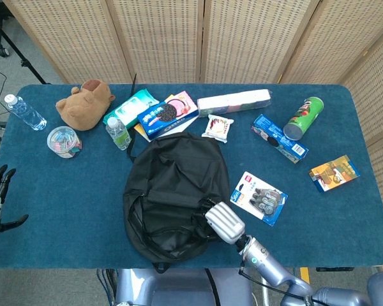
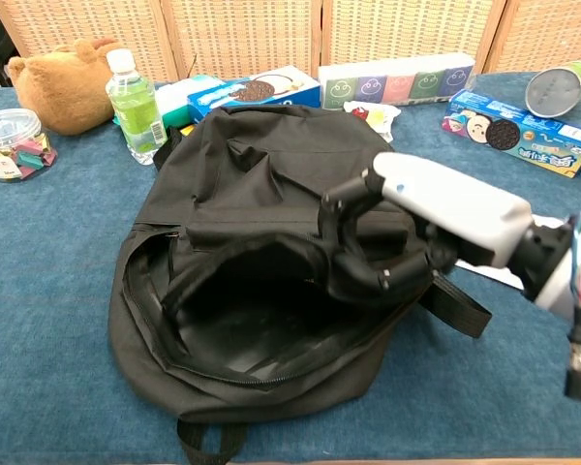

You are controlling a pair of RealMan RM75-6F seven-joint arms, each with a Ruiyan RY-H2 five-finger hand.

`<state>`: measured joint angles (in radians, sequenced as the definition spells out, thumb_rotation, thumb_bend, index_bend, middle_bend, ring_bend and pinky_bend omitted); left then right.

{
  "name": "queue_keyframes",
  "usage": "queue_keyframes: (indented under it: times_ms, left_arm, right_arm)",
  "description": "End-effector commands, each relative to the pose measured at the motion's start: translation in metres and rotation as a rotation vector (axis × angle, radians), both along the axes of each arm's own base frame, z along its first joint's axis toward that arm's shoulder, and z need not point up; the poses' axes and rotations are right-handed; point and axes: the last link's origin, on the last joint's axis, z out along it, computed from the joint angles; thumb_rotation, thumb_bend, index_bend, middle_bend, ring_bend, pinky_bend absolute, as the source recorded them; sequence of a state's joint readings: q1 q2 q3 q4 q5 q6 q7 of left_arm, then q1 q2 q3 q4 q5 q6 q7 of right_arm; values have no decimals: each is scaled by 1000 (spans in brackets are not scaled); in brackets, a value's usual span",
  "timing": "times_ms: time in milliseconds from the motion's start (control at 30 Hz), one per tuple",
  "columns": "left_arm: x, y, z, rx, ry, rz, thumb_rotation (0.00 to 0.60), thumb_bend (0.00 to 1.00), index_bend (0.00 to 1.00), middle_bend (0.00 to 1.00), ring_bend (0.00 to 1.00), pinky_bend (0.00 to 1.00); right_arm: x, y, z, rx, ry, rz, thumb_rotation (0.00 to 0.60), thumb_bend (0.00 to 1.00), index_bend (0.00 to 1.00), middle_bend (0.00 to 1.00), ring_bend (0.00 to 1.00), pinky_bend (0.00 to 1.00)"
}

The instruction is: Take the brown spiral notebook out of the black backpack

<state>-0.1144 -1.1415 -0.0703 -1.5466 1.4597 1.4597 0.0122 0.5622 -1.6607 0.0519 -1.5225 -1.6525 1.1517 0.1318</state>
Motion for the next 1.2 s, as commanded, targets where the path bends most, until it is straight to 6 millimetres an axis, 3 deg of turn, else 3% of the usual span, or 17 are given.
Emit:
queue_keyframes:
  times_ms: [33, 267, 433, 533, 767, 967, 1200]
  left_arm:
    - [7, 2, -7, -40, -64, -118, 600, 0, 0, 0, 0, 0]
    - [17, 8, -20, -139, -121, -166, 600, 0, 0, 0, 0, 0]
    - [50, 16, -36, -233, -225, -367, 600, 0, 0, 0, 0, 0]
    - [67, 20, -47, -300, -268, -441, 600, 0, 0, 0, 0, 0]
    - [102, 26, -81, -411, -346, -531, 600, 0, 0, 0, 0, 0]
    - [117, 29, -121, -496, -391, -574, 600, 0, 0, 0, 0, 27]
    - [126, 25, -154, -550, -432, -613, 600, 0, 41, 0, 3, 97]
  right_arm:
    - [13, -16, 9, 19, -60, -96, 600, 569, 609, 664, 464, 278]
    - [26, -47, 23, 34, -104, -220, 600, 620, 609, 665, 465, 278]
    - [25, -66, 31, 60, -145, -342, 600, 620, 609, 665, 465, 278]
    - [29, -69, 36, 107, -230, -425, 600, 625, 609, 665, 464, 278]
    - [31, -79, 40, 94, -247, -464, 600, 645, 609, 666, 465, 278]
    - [38, -82, 44, 93, -260, -468, 600, 646, 609, 666, 465, 278]
    - [41, -87, 47, 100, -263, -482, 600, 646, 609, 667, 465, 278]
